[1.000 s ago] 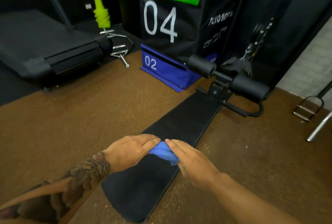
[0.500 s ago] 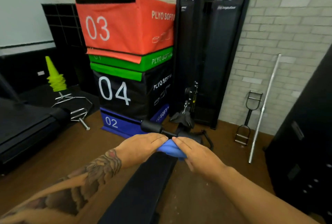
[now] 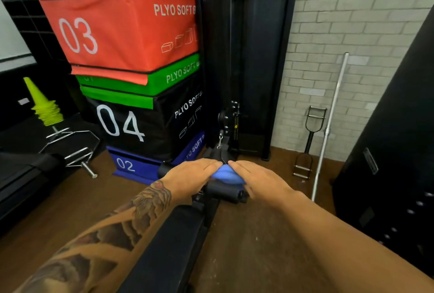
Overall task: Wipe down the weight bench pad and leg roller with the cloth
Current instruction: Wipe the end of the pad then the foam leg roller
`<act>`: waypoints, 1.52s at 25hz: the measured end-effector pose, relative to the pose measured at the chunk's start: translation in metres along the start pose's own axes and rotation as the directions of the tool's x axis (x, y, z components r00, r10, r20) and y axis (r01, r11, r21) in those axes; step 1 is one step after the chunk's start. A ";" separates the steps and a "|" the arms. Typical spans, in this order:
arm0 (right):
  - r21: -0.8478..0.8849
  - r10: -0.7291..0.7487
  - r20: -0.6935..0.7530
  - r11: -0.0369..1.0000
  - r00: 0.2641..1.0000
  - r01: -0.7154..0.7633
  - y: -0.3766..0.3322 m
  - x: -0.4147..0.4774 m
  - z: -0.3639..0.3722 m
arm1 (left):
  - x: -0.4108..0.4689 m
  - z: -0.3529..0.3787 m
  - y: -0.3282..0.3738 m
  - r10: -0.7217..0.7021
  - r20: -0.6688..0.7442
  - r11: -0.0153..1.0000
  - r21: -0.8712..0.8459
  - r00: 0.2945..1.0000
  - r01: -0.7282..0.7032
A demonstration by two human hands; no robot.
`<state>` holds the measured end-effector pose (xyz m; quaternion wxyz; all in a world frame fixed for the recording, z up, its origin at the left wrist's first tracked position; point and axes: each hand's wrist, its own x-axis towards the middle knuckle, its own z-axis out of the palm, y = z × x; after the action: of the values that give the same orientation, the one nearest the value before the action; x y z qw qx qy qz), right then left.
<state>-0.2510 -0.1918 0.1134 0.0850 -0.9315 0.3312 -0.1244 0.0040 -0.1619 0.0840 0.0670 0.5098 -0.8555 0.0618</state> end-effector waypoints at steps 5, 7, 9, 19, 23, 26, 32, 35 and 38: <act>0.054 0.070 0.044 0.996 0.997 -0.072 0.052 0.033 0.013 | 0.055 0.016 -0.012 0.007 -0.051 0.999 -0.045 0.999 -0.010; 0.056 0.075 0.044 0.995 0.996 -0.077 0.070 0.049 0.024 | 0.071 0.027 -0.024 0.019 -0.060 0.998 -0.053 0.998 -0.022; 0.052 0.086 0.062 0.995 0.994 -0.089 0.084 0.064 0.037 | 0.084 0.044 -0.038 0.031 -0.048 0.995 -0.095 0.998 -0.036; 0.038 0.192 0.141 0.979 0.971 -0.199 0.193 0.161 0.189 | 0.161 0.218 -0.152 0.117 -0.010 0.980 -0.163 0.993 -0.117; 0.044 0.181 0.177 0.980 0.967 -0.192 0.247 0.178 0.275 | 0.182 0.309 -0.181 0.194 0.051 0.966 -0.184 0.980 -0.182; 0.064 0.140 0.224 0.985 0.964 -0.158 0.279 0.182 0.328 | 0.189 0.363 -0.191 0.232 0.062 0.962 -0.160 0.971 -0.220; 0.081 -0.005 0.124 0.997 0.992 -0.005 0.304 0.186 0.394 | 0.185 0.434 -0.208 0.223 0.006 0.971 -0.092 0.975 -0.221; 0.160 0.026 0.126 0.986 0.992 -0.046 0.299 0.176 0.403 | 0.164 0.445 -0.213 0.169 0.064 0.979 -0.130 0.984 -0.159; 0.149 0.003 0.133 0.989 0.991 -0.023 0.296 0.167 0.410 | 0.150 0.443 -0.215 0.150 0.063 0.978 -0.159 0.987 -0.138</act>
<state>-0.1837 -0.4941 -0.3196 0.1775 -0.9264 0.3207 -0.0863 0.1000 -0.4700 -0.3170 0.0693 0.4418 -0.8942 -0.0188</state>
